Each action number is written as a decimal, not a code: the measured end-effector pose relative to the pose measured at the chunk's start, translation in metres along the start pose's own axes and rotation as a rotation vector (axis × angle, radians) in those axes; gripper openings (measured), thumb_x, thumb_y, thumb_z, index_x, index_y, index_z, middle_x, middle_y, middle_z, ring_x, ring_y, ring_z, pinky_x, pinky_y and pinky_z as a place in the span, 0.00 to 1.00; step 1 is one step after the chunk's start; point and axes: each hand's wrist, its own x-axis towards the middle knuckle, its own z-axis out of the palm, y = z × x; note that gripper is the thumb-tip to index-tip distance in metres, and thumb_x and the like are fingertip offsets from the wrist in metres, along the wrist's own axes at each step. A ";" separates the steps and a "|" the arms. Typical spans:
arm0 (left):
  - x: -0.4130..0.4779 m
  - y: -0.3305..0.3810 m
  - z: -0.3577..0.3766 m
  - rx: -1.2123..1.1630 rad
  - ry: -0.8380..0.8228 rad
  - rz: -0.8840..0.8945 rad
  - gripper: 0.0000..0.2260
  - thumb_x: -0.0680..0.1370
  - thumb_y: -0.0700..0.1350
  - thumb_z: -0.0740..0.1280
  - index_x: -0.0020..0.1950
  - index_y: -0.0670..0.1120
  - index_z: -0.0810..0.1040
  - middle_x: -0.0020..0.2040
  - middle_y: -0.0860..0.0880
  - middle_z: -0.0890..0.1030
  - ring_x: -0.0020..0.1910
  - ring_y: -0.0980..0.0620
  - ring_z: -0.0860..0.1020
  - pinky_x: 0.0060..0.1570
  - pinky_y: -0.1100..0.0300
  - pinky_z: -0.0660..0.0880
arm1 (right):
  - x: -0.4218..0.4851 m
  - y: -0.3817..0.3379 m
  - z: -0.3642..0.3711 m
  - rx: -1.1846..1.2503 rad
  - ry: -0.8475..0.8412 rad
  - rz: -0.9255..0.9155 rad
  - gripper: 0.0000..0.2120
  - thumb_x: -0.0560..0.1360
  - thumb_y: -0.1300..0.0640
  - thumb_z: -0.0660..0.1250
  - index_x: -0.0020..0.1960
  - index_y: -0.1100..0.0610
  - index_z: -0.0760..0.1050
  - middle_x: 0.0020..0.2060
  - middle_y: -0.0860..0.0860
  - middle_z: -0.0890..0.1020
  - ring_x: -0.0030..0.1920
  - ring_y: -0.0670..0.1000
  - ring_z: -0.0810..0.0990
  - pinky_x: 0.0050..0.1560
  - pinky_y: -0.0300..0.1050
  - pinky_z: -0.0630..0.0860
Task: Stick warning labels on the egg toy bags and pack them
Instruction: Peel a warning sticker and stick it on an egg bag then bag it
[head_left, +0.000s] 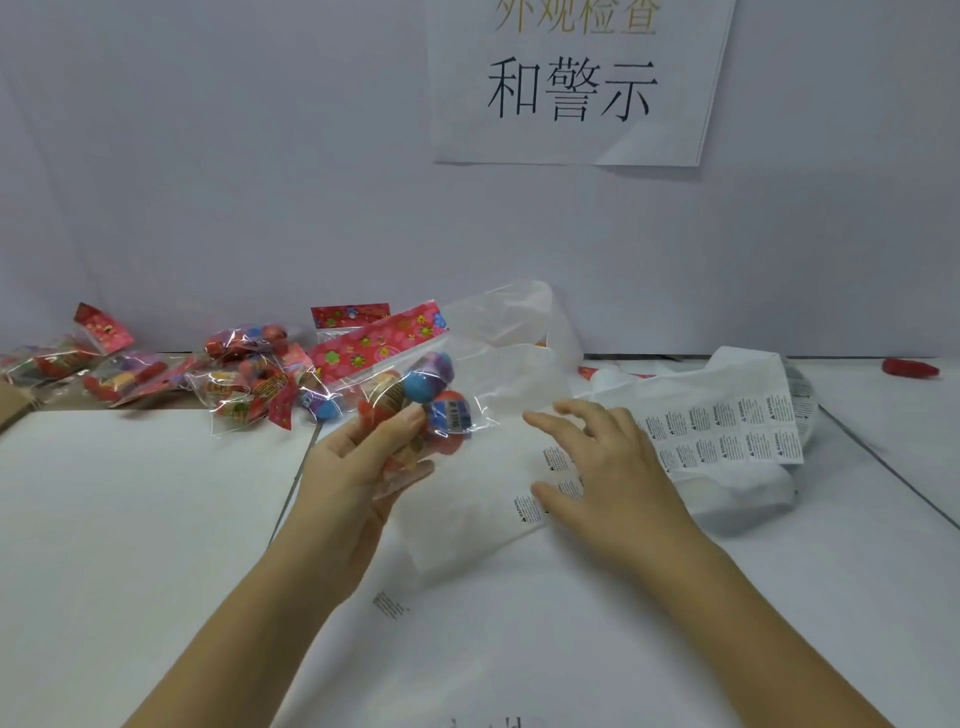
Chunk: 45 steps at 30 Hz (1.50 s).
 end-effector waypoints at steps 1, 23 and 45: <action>0.002 -0.001 -0.002 0.041 0.010 0.001 0.25 0.64 0.49 0.71 0.58 0.41 0.79 0.46 0.47 0.86 0.47 0.49 0.84 0.52 0.56 0.78 | 0.001 0.003 0.003 -0.112 -0.057 0.014 0.34 0.72 0.41 0.67 0.75 0.38 0.57 0.75 0.46 0.58 0.68 0.49 0.57 0.65 0.46 0.52; 0.012 -0.033 -0.005 0.655 0.084 0.454 0.39 0.73 0.39 0.74 0.58 0.78 0.55 0.68 0.53 0.63 0.52 0.48 0.81 0.30 0.64 0.79 | -0.004 -0.008 0.008 0.209 -0.285 0.009 0.45 0.64 0.31 0.70 0.74 0.33 0.49 0.73 0.39 0.56 0.74 0.43 0.52 0.75 0.48 0.51; -0.007 -0.031 0.007 1.360 -0.091 0.463 0.26 0.73 0.67 0.61 0.70 0.66 0.64 0.70 0.63 0.63 0.70 0.61 0.53 0.64 0.59 0.44 | -0.002 -0.016 -0.034 0.852 -0.051 -0.013 0.21 0.73 0.65 0.71 0.42 0.36 0.82 0.44 0.34 0.84 0.49 0.35 0.81 0.47 0.26 0.73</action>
